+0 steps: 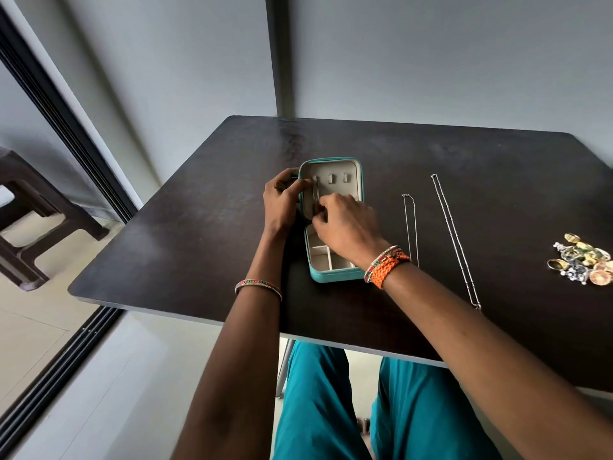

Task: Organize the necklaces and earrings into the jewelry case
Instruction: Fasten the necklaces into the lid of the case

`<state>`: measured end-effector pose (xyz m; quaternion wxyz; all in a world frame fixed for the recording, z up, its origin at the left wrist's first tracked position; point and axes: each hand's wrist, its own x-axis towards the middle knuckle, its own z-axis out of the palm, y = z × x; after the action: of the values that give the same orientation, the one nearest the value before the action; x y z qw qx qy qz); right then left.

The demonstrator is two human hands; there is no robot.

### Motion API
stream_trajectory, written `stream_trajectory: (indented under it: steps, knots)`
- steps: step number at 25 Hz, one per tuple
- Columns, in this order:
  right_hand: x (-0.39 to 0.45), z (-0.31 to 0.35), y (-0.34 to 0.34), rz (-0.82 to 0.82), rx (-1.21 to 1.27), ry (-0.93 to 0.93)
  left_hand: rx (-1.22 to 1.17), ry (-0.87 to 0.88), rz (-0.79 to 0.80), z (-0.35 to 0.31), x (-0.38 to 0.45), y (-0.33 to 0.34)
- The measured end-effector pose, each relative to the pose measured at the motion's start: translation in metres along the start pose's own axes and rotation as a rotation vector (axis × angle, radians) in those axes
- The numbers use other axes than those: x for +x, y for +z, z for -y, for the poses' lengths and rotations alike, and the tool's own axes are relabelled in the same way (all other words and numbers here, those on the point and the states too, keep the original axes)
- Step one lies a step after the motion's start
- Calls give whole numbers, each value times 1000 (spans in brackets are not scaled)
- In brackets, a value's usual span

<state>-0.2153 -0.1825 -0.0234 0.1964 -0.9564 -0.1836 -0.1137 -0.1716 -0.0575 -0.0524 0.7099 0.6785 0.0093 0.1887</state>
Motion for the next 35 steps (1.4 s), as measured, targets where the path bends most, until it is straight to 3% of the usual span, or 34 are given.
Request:
stream_trajectory:
  steps: [7, 19, 28, 32, 35]
  knots:
    - [1, 2, -16, -162, 38, -13, -2, 17, 9, 3, 3, 0]
    - [-10, 4, -4, -21, -63, -34, 8, 9, 11, 8, 5, -2]
    - [-20, 3, -12, 65, 31, 42, 35, -11, 5, 13, 8, -2]
    - [-7, -4, -23, -20, 175, 99, 9, -28, 11, 13, 7, -2]
    - [-4, -4, -23, -8, 142, 50, 8, -27, 14, 14, 9, -3]
